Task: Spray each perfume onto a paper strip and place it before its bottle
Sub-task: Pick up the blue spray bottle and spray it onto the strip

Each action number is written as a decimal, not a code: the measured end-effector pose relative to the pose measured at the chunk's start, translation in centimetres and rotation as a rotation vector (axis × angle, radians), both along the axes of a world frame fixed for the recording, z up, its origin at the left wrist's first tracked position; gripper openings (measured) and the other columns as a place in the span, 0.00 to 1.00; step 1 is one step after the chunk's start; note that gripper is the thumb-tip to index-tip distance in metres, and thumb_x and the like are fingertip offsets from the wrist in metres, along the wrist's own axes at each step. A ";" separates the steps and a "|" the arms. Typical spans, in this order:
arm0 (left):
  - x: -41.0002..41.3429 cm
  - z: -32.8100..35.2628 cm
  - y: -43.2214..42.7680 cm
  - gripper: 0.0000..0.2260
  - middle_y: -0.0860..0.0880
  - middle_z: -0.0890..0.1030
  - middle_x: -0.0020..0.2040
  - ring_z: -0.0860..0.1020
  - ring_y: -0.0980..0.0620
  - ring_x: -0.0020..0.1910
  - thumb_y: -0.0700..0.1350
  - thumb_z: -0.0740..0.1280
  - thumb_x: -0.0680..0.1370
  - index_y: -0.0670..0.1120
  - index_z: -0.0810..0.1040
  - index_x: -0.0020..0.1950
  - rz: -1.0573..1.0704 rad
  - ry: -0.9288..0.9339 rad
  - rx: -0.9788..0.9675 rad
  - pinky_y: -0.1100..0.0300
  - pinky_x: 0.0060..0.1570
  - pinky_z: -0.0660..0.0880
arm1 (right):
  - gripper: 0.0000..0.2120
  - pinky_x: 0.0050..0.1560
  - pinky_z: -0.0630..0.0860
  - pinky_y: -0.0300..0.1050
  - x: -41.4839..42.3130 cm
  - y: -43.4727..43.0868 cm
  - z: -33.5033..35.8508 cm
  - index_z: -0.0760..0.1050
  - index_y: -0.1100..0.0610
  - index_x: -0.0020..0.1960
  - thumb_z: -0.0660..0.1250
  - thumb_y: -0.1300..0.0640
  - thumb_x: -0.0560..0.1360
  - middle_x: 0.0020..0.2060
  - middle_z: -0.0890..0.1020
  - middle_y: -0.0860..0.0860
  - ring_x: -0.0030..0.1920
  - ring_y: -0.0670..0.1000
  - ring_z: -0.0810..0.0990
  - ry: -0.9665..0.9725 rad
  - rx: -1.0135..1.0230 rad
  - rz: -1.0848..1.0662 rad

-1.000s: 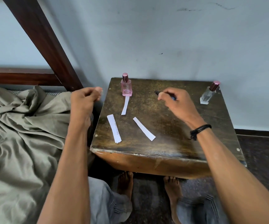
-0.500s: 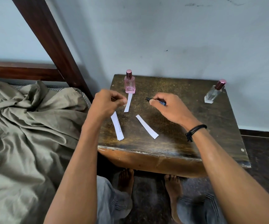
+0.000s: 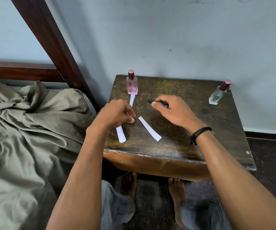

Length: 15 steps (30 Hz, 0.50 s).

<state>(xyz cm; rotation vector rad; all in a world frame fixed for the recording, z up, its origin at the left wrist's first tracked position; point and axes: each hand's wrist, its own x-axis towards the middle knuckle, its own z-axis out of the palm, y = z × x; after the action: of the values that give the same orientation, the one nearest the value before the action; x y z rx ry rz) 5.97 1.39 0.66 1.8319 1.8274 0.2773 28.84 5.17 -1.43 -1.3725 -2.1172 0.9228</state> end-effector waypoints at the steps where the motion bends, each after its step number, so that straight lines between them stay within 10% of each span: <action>1: 0.0 0.0 0.0 0.07 0.56 0.83 0.42 0.81 0.54 0.46 0.46 0.79 0.70 0.57 0.84 0.41 0.001 -0.001 -0.004 0.53 0.52 0.79 | 0.10 0.36 0.67 0.46 0.0 0.0 0.1 0.79 0.47 0.47 0.63 0.45 0.82 0.31 0.77 0.46 0.30 0.46 0.73 0.036 -0.015 0.003; 15: 0.5 0.3 0.2 0.01 0.59 0.81 0.39 0.79 0.56 0.44 0.50 0.75 0.74 0.54 0.85 0.44 0.063 -0.050 0.090 0.58 0.45 0.73 | 0.11 0.29 0.67 0.38 -0.7 -0.4 1.2 0.83 0.57 0.54 0.63 0.54 0.84 0.30 0.79 0.50 0.27 0.49 0.69 0.372 -0.198 -0.047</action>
<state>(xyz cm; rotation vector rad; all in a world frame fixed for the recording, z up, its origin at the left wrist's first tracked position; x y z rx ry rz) 6.43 1.62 0.94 1.8118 1.8681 0.4315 28.10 4.76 -0.27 -1.2211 -1.7450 1.2854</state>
